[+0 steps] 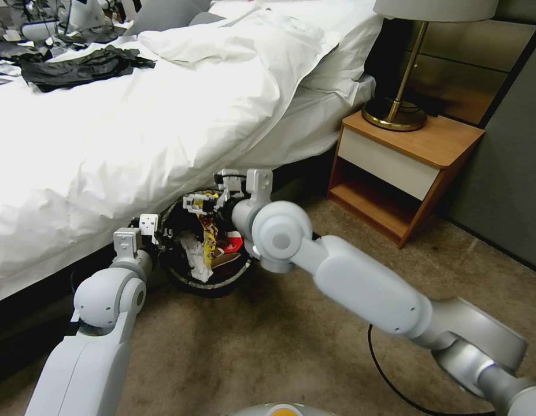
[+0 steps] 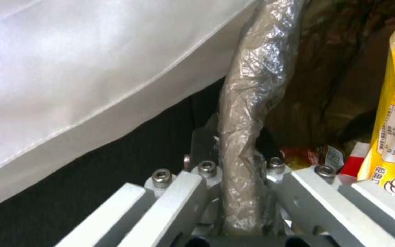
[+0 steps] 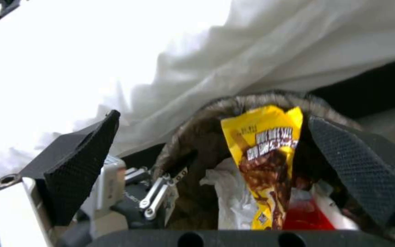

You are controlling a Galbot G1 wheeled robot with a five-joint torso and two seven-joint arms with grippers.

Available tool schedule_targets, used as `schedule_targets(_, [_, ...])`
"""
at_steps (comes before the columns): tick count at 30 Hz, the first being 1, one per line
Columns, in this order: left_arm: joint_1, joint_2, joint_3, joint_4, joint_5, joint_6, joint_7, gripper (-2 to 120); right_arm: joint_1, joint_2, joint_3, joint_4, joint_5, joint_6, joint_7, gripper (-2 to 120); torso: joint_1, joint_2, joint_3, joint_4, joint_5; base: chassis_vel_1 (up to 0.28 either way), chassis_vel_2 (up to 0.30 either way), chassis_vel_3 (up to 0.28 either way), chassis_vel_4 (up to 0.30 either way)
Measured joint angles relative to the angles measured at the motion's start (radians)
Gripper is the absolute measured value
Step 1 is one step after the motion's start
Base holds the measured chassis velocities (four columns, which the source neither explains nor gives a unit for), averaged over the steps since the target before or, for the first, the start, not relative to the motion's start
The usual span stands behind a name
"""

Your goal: Pick up the trash bin, then pick up the garbage from the floor and place it into the trash bin.

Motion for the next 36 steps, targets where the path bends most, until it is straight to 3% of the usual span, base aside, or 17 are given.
schedule_targets(7, [0.004,0.003,0.001,-0.004,0.0,0.0,0.0,0,0.061,-0.063,0.063,0.101,0.1,-0.029,0.055,100,0.0,0.0,0.0,-0.0001,-0.0003,0.0,0.0,0.0,0.0])
schedule_targets(10, [0.005,0.005,0.001,-0.006,-0.003,0.0,0.0,0,0.091,-0.122,0.108,0.15,0.146,-0.035,0.066,100,0.0,0.0,0.0,-0.0002,-0.0002,0.0,0.0,0.0,0.0])
schedule_targets(12, [0.005,0.005,0.0,-0.013,-0.005,0.0,0.0,0,0.119,-0.219,0.176,0.205,0.157,-0.042,0.068,100,0.0,0.0,0.0,-0.0002,-0.0002,0.0,0.0,0.0,0.0])
schedule_targets(14, [0.006,0.005,0.0,-0.014,-0.005,0.0,0.0,0,0.12,-0.24,0.188,0.214,0.138,-0.043,0.062,100,0.0,0.0,0.0,-0.0002,-0.0002,0.0,0.0,0.0,0.0])
schedule_targets(16, [0.011,0.001,0.0,-0.024,-0.01,0.001,-0.004,0,0.072,-0.353,0.267,0.257,-0.071,-0.037,-0.015,100,0.0,0.0,0.0,-0.0003,-0.0001,0.0,0.0,0.0,0.0])
schedule_targets(18, [0.013,0.0,0.0,-0.027,-0.011,0.001,-0.005,0,0.048,-0.374,0.29,0.265,-0.121,-0.035,-0.036,100,0.0,0.0,0.0,-0.0003,0.0001,0.0,0.0,0.0,0.0])
schedule_targets(20, [0.026,-0.007,-0.002,-0.04,-0.014,0.001,-0.011,0,-0.128,-0.45,0.442,0.289,-0.353,-0.017,-0.117,100,0.0,0.0,0.0,-0.0003,0.0002,0.0,0.0,0.0,0.0])
schedule_targets(21, [0.026,-0.007,-0.002,-0.04,-0.014,0.001,-0.011,0,-0.128,-0.45,0.442,0.289,-0.353,-0.017,-0.117,100,0.0,0.0,0.0,-0.0003,0.0002,0.0,0.0,0.0,0.0])
schedule_targets(23, [0.038,-0.016,-0.003,-0.051,-0.014,0.001,-0.016,0,-0.317,-0.471,0.604,0.285,-0.529,0.024,-0.176,100,0.0,0.0,0.0,-0.0004,0.0005,0.0,0.0,0.0,0.0])
schedule_targets(24, [0.038,-0.016,-0.003,-0.051,-0.014,0.001,-0.016,0,-0.317,-0.471,0.604,0.285,-0.529,0.024,-0.176,100,0.0,0.0,0.0,-0.0004,0.0005,0.0,0.0,0.0,0.0])
schedule_targets(26, [0.047,-0.022,-0.005,-0.059,-0.014,0.001,-0.018,0,-0.525,-0.452,0.761,0.26,-0.744,0.077,-0.249,100,0.0,0.0,0.0,-0.0001,0.0009,0.0,0.0,0.0,0.0])
schedule_targets(28, [0.048,-0.022,-0.006,-0.06,-0.014,0.001,-0.018,0,-0.567,-0.442,0.793,0.253,-0.802,0.09,-0.269,100,0.0,0.0,0.0,-0.0003,0.001,0.0,0.0,0.0,0.0])
schedule_targets(29, [0.052,-0.023,-0.008,-0.065,-0.014,0.001,-0.019,0,-0.665,-0.406,0.874,0.238,-0.941,0.124,-0.318,100,0.0,0.0,0.0,-0.0002,-0.0001,0.0,0.0,0.0,0.0])
schedule_targets(30, [0.053,-0.023,-0.009,-0.067,-0.015,0.001,-0.019,0,-0.711,-0.384,0.909,0.23,-0.997,0.141,-0.336,100,0.0,0.0,0.0,-0.0002,-0.0001,0.0,0.0,0.0,0.0])
schedule_targets(36, [0.062,-0.026,-0.013,-0.077,-0.022,0.001,-0.023,0,-0.861,-0.291,1.004,0.206,-1.149,0.203,-0.39,100,0.0,0.0,0.0,0.0003,-0.0003,0.0,0.0,0.0,0.0])
